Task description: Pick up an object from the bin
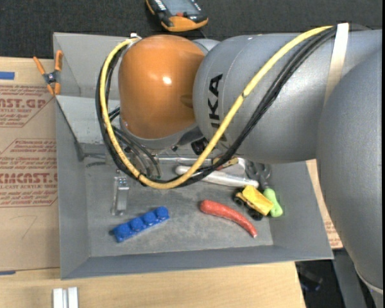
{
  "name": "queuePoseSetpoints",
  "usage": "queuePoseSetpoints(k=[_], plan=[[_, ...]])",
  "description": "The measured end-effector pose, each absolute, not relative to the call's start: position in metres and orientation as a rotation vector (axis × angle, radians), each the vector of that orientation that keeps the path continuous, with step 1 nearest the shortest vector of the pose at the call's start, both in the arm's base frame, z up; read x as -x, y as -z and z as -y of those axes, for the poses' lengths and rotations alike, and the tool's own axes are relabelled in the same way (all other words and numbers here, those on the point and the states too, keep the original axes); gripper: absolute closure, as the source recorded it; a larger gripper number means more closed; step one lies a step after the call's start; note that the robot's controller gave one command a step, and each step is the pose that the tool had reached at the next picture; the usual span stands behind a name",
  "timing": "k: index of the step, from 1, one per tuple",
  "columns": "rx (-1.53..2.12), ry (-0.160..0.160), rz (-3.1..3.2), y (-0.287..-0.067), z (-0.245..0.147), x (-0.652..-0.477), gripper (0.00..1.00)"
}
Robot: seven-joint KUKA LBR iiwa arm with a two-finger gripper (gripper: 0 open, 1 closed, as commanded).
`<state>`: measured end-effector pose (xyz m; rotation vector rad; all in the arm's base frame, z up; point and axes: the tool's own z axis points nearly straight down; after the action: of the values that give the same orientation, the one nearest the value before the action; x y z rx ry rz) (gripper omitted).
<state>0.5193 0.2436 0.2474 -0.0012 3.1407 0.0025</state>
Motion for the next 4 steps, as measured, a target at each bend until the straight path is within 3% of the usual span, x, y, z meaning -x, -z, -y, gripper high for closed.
queuePoseSetpoints(k=[1, 2, 3, 4], plan=[[0.001, -0.003, -3.141, -0.247, -0.244, -0.519, 0.00], [0.229, 0.001, -3.134, -0.202, -0.171, -0.540, 0.00], [0.142, -0.009, -3.129, -0.217, -0.163, -0.568, 0.00], [0.189, -0.002, -3.136, -0.188, -0.159, -0.577, 0.00]])
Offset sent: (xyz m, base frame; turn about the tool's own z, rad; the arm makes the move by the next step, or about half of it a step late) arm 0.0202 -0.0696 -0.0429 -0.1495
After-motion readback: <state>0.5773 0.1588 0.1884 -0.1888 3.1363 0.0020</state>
